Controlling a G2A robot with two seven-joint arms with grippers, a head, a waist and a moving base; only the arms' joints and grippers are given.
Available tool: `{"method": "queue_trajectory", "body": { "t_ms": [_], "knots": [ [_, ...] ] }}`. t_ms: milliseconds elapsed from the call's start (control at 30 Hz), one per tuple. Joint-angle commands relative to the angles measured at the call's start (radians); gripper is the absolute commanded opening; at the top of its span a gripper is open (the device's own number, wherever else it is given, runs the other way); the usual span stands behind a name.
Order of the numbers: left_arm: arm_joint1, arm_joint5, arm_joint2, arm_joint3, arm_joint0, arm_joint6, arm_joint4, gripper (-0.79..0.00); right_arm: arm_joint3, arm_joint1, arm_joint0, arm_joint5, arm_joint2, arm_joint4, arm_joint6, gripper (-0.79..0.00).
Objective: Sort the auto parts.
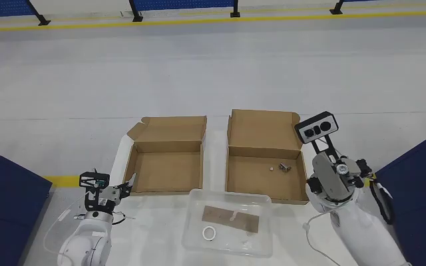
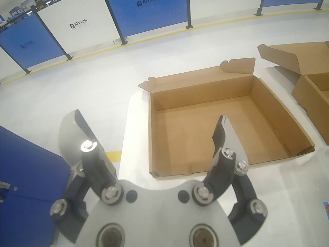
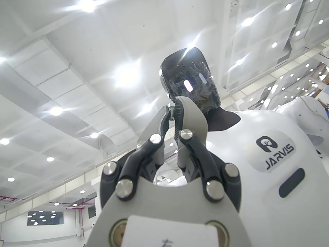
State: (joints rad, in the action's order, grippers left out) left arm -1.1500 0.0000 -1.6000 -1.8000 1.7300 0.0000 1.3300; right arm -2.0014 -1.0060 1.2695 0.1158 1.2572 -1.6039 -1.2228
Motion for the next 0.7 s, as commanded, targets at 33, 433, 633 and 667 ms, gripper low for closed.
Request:
{"method": "queue_trajectory", "body": {
  "t_ms": [33, 433, 633, 667],
  "knots": [
    [0.000, 0.000, 0.000, 0.000, 0.000, 0.000, 0.000, 0.000, -0.005, -0.005, 0.002, -0.007, 0.007, 0.005, 0.001, -0.785],
    [0.000, 0.000, 0.000, 0.000, 0.000, 0.000, 0.000, 0.000, -0.015, -0.027, 0.021, -0.033, 0.035, -0.038, 0.008, -0.785],
    [0.000, 0.000, 0.000, 0.000, 0.000, 0.000, 0.000, 0.000, -0.016, -0.028, 0.021, -0.033, 0.036, -0.041, 0.010, -0.785],
    [0.000, 0.000, 0.000, 0.000, 0.000, 0.000, 0.000, 0.000, -0.016, -0.028, 0.021, -0.033, 0.036, -0.041, 0.010, -0.785]
  ]
}}
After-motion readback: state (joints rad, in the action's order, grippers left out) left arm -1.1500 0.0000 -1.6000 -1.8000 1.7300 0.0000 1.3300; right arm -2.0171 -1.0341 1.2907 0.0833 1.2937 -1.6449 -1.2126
